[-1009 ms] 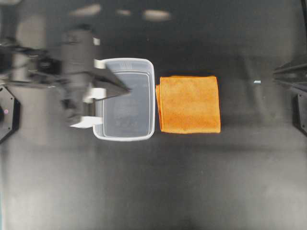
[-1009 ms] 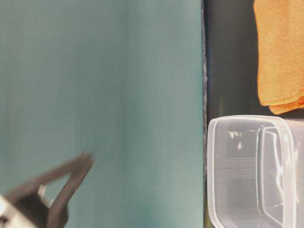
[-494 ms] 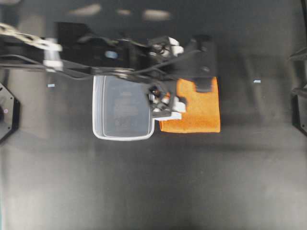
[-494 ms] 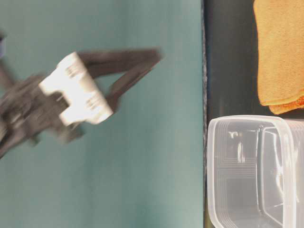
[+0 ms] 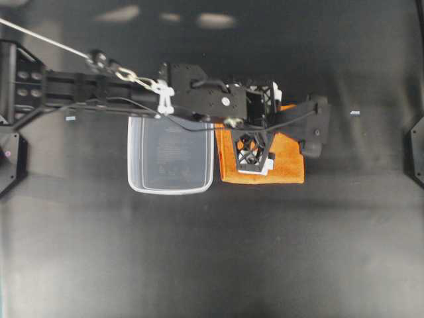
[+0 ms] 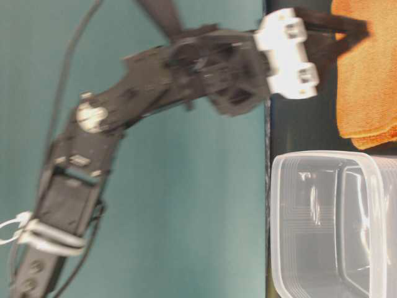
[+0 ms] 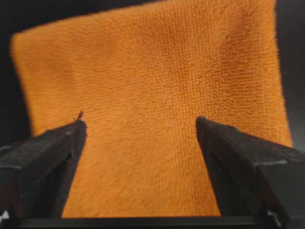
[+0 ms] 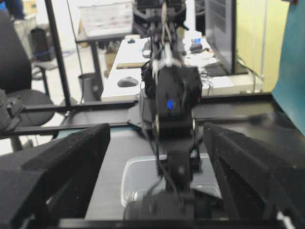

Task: Place the orange towel into the container with the left arm.
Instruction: 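Lower the left gripper onto the orange towel and close it, then lift the towel with the left gripper and carry it over the container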

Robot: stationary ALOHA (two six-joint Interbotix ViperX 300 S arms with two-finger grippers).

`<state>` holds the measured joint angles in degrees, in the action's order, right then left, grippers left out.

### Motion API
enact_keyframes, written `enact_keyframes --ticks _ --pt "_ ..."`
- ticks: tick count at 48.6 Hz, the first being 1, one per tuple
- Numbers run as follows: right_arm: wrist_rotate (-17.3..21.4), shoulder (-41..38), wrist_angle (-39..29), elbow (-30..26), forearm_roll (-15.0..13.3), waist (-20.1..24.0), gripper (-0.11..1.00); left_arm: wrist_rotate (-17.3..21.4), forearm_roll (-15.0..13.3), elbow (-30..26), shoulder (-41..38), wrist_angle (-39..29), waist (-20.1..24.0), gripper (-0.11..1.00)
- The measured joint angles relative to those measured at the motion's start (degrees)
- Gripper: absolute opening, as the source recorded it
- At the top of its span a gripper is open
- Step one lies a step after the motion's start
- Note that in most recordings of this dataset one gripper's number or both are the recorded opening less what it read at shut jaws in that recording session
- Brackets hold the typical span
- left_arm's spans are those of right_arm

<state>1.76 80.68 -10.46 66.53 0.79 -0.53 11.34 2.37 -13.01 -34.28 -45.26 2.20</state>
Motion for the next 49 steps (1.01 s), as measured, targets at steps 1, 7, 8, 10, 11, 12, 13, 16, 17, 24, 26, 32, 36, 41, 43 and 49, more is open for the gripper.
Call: enact_keyframes --ticks 1,7,8,10,11,12,13,16,17,24,26,32,36,41,43,49 --pt "0.0 0.0 0.0 0.0 0.0 0.0 0.76 0.1 0.0 0.0 -0.4 0.0 -0.1 0.89" --pt "-0.1 0.0 0.0 0.0 0.0 0.0 0.76 0.0 0.0 -0.2 -1.8 -1.1 -0.2 0.89" --pt "-0.1 0.0 0.0 0.0 0.1 0.1 0.76 0.0 0.0 -0.3 -1.9 -1.3 -0.2 0.89" --pt "-0.1 0.0 0.0 0.0 0.1 0.0 0.76 -0.2 0.1 -0.4 -1.9 -1.8 -0.2 0.88" --pt "0.0 0.0 0.0 0.0 0.0 0.0 0.76 -0.3 0.0 -0.4 -2.0 -1.9 -0.3 0.88" --pt "-0.1 0.0 0.0 0.1 0.1 0.0 0.76 -0.3 0.0 -0.4 -2.0 -2.1 -0.3 0.87" --pt "-0.1 0.0 0.0 0.1 0.1 0.0 0.76 -0.3 0.0 -0.4 -2.0 -2.2 -0.3 0.86" --pt "0.0 0.0 0.0 0.0 0.1 0.0 0.76 -0.3 0.0 -0.4 -2.1 -2.5 -0.3 0.81" --pt "0.0 0.0 0.0 0.0 0.0 0.0 0.76 -0.3 0.1 -0.4 -2.1 -2.7 -0.3 0.77" --pt "-0.1 0.0 0.0 0.0 0.0 0.0 0.76 0.4 0.0 -0.4 -2.1 -3.4 -1.2 0.38" --pt "-0.1 0.1 0.0 0.1 0.1 0.1 0.76 0.4 0.1 -0.4 -2.1 -3.4 -1.8 0.27" --pt "-0.2 0.2 0.0 0.4 0.1 0.0 0.76 0.6 0.1 -0.6 -1.6 -3.5 -3.0 0.05" --pt "-0.2 0.2 0.0 0.6 0.1 0.0 0.76 0.5 0.1 -1.0 -0.9 -3.7 -3.2 0.05" --pt "-0.1 0.3 0.0 0.7 0.1 0.1 0.76 0.5 0.1 -2.5 1.4 -4.0 -2.9 0.05" --pt "-0.1 0.4 0.0 0.7 0.1 0.0 0.76 0.4 0.0 -3.3 3.0 -4.2 -2.8 0.05" --pt "-0.2 0.6 0.1 0.7 0.1 0.0 0.76 -0.3 0.1 -5.5 8.9 -6.9 -3.0 0.05"
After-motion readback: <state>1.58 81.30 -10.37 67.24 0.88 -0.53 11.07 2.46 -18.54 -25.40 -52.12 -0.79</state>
